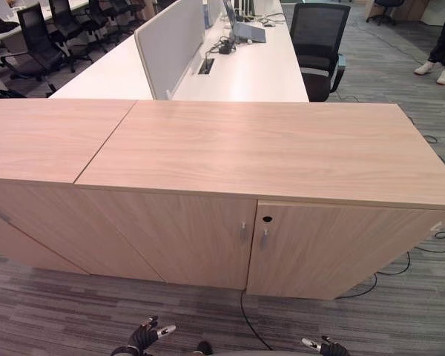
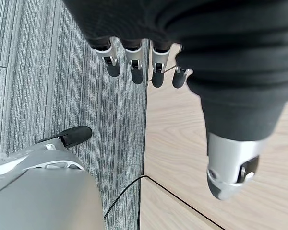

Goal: Put the empty folder in the office cabinet

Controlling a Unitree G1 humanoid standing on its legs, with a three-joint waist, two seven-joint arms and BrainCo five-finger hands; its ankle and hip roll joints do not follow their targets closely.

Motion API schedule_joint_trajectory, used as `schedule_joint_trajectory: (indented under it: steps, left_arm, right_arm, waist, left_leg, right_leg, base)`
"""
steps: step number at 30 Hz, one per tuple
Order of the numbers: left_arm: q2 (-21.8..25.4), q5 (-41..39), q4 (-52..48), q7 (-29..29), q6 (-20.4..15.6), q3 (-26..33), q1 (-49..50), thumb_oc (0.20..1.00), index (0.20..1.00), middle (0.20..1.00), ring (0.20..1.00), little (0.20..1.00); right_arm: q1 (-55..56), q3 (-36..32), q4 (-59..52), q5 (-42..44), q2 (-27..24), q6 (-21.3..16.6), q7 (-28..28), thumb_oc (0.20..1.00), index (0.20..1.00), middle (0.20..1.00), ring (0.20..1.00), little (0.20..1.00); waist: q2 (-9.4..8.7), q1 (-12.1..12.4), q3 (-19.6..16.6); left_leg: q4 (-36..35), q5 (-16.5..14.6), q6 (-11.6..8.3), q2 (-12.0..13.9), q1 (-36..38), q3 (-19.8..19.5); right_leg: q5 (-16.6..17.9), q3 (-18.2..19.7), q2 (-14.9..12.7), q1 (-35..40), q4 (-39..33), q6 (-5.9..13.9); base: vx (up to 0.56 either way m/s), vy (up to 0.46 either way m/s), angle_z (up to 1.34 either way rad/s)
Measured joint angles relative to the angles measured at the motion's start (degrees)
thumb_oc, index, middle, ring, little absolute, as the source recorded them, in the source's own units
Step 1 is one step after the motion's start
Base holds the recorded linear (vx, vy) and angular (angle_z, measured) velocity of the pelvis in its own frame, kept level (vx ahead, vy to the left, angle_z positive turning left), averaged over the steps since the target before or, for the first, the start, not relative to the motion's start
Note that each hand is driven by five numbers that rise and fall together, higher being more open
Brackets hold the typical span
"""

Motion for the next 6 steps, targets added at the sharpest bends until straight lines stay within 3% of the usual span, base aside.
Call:
schedule_joint_trajectory:
  steps: [6]
  left_arm:
    - [-0.3, -0.2, 0.0, 0.1, 0.0, 0.0, -0.1, 1.000, 1.000, 1.000, 1.000, 1.000]
  right_arm:
    - [-1.2, -1.1, 1.2, 0.0, -0.1, 0.0, -0.1, 1.000, 1.000, 1.000, 1.000, 1.000]
  waist:
    - [0.09, 0.1, -0.1]
  left_leg:
    - [0.0, 0.0, -0.03, 0.0, 0.5, 0.1]
  right_leg:
    - [0.0, 0.0, 0.0, 0.2, 0.0, 0.01]
  base:
    - [0.00, 0.000, 0.00]
